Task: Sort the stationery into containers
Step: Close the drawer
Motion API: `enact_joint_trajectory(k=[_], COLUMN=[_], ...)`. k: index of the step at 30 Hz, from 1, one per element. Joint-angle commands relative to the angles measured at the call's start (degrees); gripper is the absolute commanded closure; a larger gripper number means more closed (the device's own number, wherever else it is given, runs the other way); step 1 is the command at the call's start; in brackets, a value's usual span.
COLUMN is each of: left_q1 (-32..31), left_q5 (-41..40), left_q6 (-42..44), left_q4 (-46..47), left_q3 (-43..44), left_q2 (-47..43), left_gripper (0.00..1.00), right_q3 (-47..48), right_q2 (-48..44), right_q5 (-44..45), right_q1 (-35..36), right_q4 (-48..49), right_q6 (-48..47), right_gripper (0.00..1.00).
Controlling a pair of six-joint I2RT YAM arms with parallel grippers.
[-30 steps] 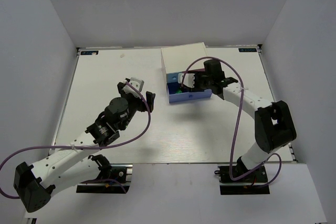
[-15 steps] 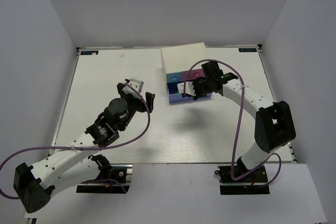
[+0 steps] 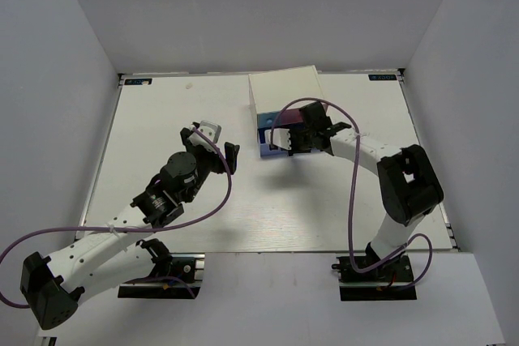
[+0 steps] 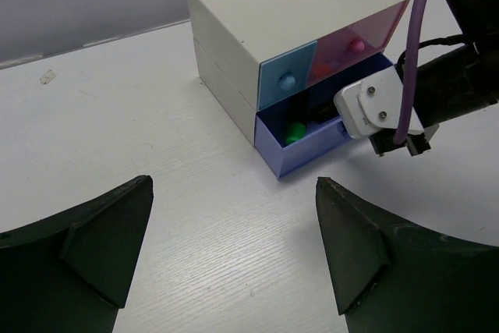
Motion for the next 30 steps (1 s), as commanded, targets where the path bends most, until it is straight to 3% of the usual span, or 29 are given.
enact_joint_trajectory(k=[1, 10, 20, 25, 30], left_q1=[0.2, 0.2, 0.2, 0.2, 0.2], left_q5=[0.5, 0.5, 0.5, 0.5, 0.5], left_q6=[0.2, 0.8, 0.8, 0.8, 0.8], left_q4=[0.9, 1.5, 1.5, 1.5, 1.5], left_q3=[-0.1, -0.1, -0.1, -0.1, -0.1], left_q2=[-1.2, -1.8, -1.8, -1.8, -1.8], left_gripper=[0.05, 0.05, 0.05, 0.05, 0.05], right_q3=[-2.5, -4.7, -4.9, -5.9, -9.0], right_q2=[0.6, 2.9, 6.3, 5.2, -5.8], right_q5=[5.9, 12.4, 18.0, 16.9, 8.3], right_q1=[0.9, 1.6, 2.6, 2.5, 2.3], right_q4=[14.3, 28.5, 37.1, 34.6, 24.8], right_q6=[4.2, 6.3, 7.0, 8.0, 13.1], right_gripper=[1.0, 1.0, 1.0, 1.0, 1.0])
